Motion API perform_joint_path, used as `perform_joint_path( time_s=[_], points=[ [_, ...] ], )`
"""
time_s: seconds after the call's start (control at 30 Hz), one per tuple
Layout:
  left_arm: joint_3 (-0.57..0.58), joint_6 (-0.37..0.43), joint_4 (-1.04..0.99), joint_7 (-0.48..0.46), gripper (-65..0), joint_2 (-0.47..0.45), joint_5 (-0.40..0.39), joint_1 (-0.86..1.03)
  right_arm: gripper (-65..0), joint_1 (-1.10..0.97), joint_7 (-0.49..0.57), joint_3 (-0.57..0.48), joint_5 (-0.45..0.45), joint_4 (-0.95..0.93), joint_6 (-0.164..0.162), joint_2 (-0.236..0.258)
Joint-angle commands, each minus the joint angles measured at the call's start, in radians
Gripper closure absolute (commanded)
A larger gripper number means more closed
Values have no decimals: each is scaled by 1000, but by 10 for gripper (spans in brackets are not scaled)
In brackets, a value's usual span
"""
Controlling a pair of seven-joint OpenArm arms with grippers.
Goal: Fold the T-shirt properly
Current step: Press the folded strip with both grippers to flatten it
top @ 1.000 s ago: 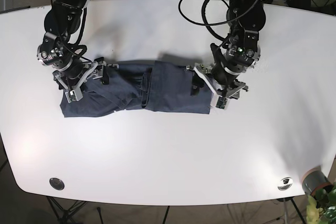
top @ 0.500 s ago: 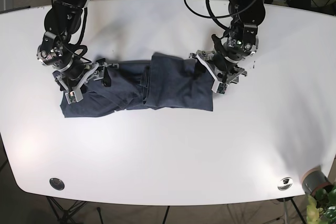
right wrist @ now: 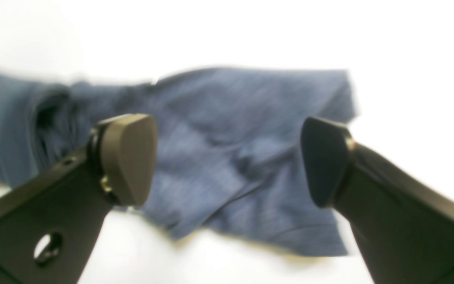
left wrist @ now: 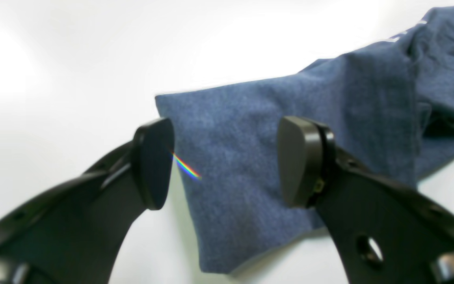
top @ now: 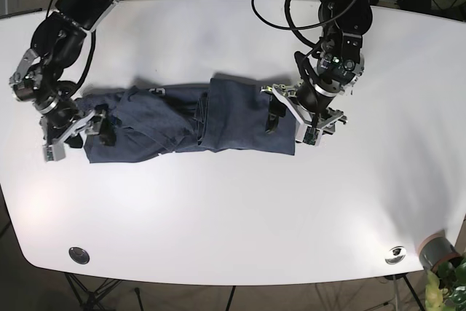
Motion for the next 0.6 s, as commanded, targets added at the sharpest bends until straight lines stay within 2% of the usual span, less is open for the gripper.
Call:
perform_joint_path(
  time_s=[0.0, 0.1, 0.27, 0.33, 0.47, 0.57],
  points=[
    [-1, -2, -17, -21, -385, -2, -9, -13, -549, 57, -28, 64, 52, -103, 4, 58],
    [-2, -2, -40, -22, -385, -2, -9, -33, -549, 112, -31, 107, 61, -255, 4, 113],
    [-2, -2, -103, -24, -385, -2, -11, -39, -544, 183, -12, 111, 55, -516, 4, 211],
    [-2, -2, -126, -25, -385, -2, -11, -53, -542, 183, 20, 105, 60, -580, 4, 227],
    [-4, -2, -197, -25, -385, -2, -11, -91, -542, 178, 46, 104, 54, -631, 4, 227],
    [-4, -2, -235, -25, -385, -2, -11, -105, -541, 147, 51, 102, 54, -634, 4, 194]
  ],
)
